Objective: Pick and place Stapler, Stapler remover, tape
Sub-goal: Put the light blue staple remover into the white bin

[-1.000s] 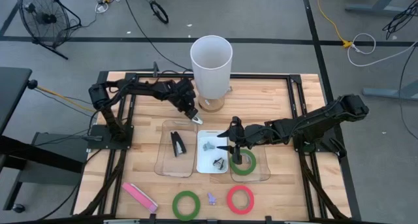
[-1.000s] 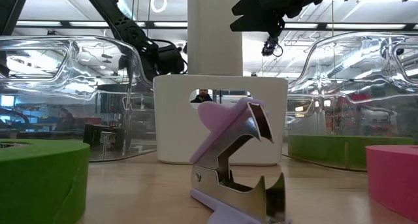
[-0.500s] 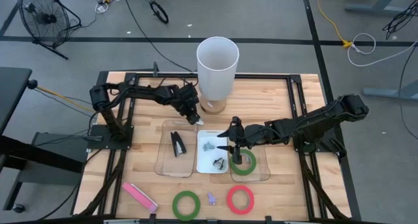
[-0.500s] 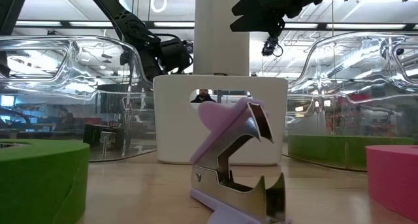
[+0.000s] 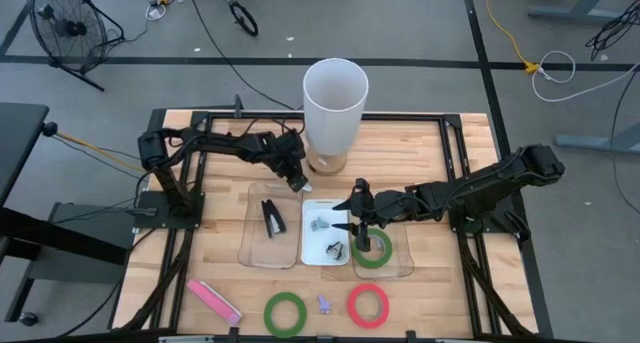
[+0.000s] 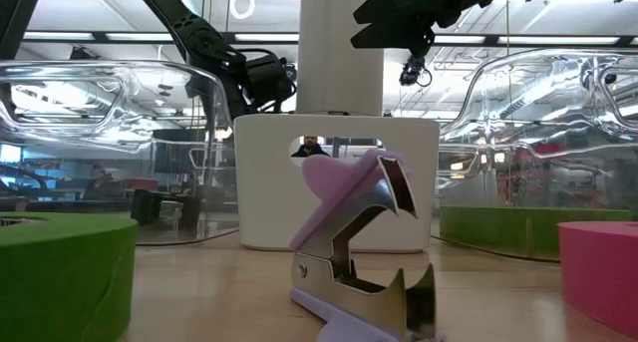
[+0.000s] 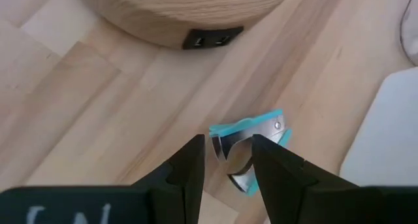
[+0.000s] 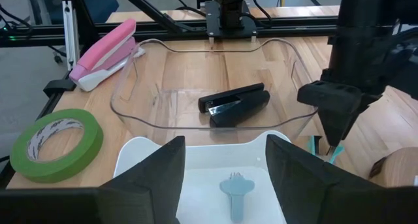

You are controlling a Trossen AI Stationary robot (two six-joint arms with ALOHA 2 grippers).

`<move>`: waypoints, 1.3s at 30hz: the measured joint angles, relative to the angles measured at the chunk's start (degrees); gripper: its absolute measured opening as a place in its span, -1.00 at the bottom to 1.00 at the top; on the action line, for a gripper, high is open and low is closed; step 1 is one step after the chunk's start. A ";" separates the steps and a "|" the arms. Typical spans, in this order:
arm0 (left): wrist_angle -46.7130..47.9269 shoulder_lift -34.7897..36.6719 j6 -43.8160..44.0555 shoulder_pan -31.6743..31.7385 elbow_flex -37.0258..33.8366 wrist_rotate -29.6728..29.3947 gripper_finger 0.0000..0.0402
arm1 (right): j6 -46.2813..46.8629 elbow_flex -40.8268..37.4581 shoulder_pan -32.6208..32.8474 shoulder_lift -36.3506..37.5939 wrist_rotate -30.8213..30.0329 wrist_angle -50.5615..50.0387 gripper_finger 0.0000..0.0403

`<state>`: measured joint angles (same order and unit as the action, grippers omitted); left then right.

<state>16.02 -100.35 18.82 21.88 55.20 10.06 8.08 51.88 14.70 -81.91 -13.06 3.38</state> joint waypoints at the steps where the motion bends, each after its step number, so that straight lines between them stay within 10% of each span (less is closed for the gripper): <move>1: -0.03 -0.11 0.00 -0.09 0.00 -0.24 -0.35 | 0.00 0.00 0.00 0.00 0.00 0.00 0.05; 9: 0.13 -0.99 -0.07 -0.29 0.02 -1.41 -0.38 | -0.02 0.00 0.00 0.00 0.00 0.02 0.05; 16: -0.16 -0.99 -2.37 -0.21 0.09 -1.26 -0.93 | -0.02 0.00 0.00 0.00 0.00 0.02 0.05; 39: 4.81 0.82 -3.44 3.44 0.00 -5.19 -1.00 | -0.07 0.00 0.00 0.00 0.00 -0.01 0.05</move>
<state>20.84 -99.53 15.38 25.33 55.20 4.86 8.01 51.88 14.70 -81.91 -13.06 3.36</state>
